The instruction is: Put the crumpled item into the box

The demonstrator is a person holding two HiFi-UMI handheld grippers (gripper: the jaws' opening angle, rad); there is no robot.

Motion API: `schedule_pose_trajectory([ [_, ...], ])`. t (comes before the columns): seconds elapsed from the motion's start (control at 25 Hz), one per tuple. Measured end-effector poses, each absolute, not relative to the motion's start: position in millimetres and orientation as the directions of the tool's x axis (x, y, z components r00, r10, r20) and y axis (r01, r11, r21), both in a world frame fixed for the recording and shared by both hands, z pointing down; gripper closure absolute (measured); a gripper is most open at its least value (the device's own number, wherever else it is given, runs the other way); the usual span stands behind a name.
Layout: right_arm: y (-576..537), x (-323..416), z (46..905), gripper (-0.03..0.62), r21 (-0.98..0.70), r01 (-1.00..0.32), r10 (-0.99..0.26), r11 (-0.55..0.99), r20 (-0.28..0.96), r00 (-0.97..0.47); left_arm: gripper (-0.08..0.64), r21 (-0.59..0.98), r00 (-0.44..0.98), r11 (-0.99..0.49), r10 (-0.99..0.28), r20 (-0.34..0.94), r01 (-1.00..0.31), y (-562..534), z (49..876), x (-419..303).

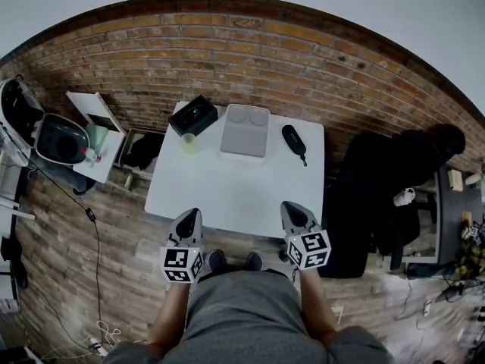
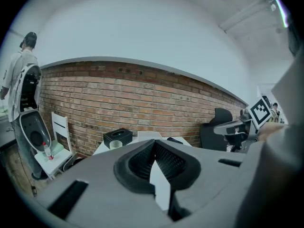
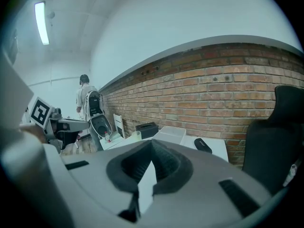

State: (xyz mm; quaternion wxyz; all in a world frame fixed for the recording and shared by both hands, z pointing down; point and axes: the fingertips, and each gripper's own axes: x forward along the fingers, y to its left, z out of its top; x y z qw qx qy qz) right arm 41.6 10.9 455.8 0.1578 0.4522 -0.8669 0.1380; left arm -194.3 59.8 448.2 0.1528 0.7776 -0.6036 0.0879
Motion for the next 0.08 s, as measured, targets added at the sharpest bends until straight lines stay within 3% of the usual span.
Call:
schedule_pose_trajectory([
  [0.08,10.4,41.6,456.8,0.591,-0.098,-0.828,-0.739,0.552,0.402,-0.540,0.555,0.140,0.260,-0.226,-0.911,0.321,-0.964,58.7,448.6,-195.0],
])
